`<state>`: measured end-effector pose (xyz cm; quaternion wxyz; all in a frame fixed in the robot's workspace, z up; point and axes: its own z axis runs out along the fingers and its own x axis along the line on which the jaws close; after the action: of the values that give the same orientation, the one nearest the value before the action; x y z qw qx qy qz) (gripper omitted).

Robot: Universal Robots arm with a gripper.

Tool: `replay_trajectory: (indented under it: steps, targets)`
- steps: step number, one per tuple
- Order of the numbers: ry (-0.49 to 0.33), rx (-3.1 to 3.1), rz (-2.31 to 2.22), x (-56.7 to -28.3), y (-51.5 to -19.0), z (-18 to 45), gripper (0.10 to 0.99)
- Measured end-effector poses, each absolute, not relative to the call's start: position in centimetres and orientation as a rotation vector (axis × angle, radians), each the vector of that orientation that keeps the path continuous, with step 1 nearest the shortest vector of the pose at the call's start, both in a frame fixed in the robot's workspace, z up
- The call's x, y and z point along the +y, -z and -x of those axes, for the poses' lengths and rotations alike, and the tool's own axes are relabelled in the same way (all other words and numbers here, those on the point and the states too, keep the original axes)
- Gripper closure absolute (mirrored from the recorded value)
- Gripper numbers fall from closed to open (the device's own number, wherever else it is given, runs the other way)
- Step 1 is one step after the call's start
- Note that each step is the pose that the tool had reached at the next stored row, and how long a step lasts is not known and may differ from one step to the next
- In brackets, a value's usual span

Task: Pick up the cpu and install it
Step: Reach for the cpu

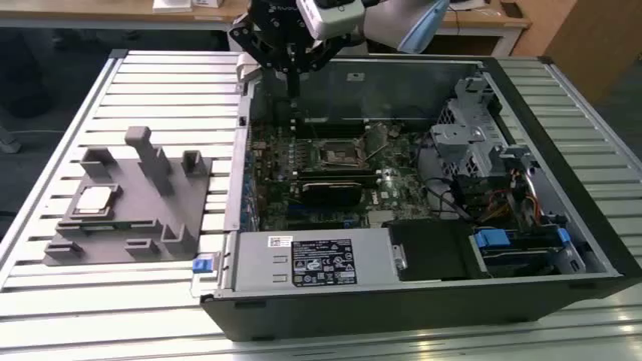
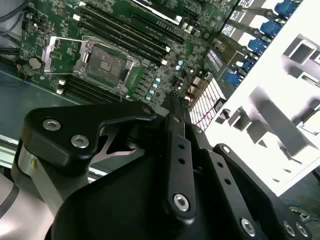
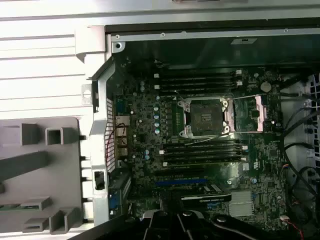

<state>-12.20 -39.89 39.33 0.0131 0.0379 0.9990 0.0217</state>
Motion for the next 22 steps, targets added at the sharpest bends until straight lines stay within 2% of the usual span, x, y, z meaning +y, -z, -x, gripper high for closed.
replay_trajectory:
  steps: [22]
  targets:
    - [-0.068,3.112,-0.118,-39.9,-39.3,13.4,0.969]
